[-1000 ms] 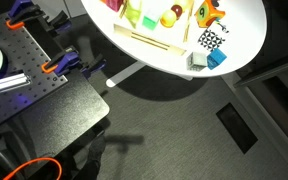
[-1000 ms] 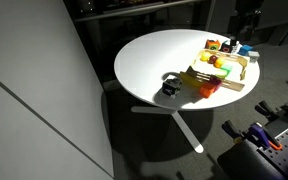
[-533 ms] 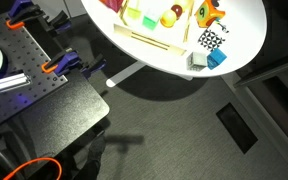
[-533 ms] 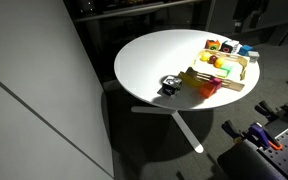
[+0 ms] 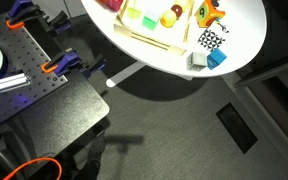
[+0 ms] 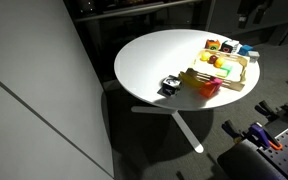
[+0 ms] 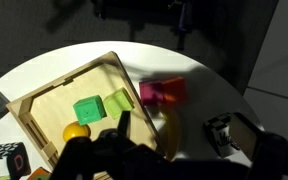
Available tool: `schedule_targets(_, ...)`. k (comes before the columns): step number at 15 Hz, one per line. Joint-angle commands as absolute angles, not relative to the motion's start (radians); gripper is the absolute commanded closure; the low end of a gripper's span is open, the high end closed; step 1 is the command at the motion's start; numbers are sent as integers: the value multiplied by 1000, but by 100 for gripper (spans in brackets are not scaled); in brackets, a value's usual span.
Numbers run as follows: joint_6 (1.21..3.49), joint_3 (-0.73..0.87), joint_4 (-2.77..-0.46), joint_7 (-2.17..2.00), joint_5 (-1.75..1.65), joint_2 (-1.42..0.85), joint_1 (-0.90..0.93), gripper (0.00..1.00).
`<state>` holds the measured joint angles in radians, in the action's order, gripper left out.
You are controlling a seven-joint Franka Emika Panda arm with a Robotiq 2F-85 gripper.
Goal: Put the light green block on the wooden tray
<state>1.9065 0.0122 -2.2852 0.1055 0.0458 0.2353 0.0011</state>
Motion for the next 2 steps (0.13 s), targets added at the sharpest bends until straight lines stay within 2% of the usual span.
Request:
schedule_targets(1, 1905, 14, -2284, 105, 45, 233, 3, 0)
schedule_targets(2, 1905, 14, -2284, 105, 45, 231, 3, 0)
